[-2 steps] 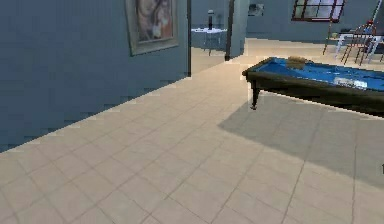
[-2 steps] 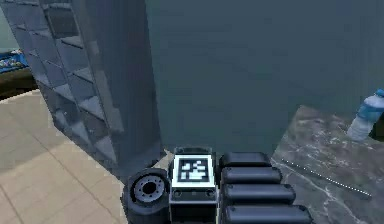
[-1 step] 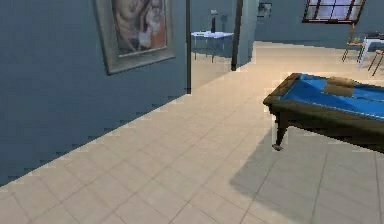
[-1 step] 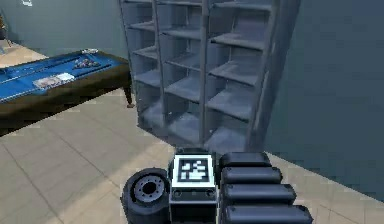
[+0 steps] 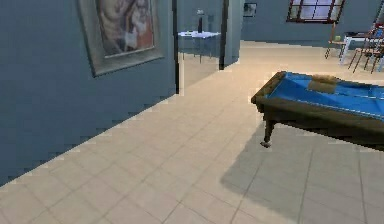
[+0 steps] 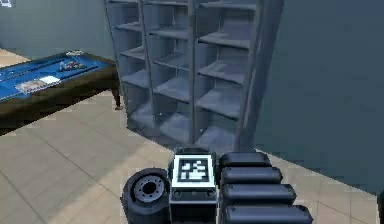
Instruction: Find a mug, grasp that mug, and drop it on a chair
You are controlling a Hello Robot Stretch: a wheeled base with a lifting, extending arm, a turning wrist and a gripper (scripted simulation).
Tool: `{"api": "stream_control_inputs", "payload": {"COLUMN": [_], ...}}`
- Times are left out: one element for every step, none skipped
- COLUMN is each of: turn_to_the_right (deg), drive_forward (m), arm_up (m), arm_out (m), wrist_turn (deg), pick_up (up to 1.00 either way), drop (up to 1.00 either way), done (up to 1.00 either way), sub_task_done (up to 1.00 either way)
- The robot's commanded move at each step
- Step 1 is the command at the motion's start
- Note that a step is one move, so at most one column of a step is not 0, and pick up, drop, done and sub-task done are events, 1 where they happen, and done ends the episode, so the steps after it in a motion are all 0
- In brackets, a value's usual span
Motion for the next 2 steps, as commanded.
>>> {"api": "stream_control_inputs", "payload": {"turn_to_the_right": [0.0,0.0], "drive_forward": [1.00,1.00], "arm_up": [0.00,0.00], "arm_out": [0.00,0.00], "wrist_turn": [0.0,0.0], "pick_up": [0.00,0.00], "drop": [0.00,0.00], "done": [0.00,0.00], "sub_task_done": [0.00,0.00]}}
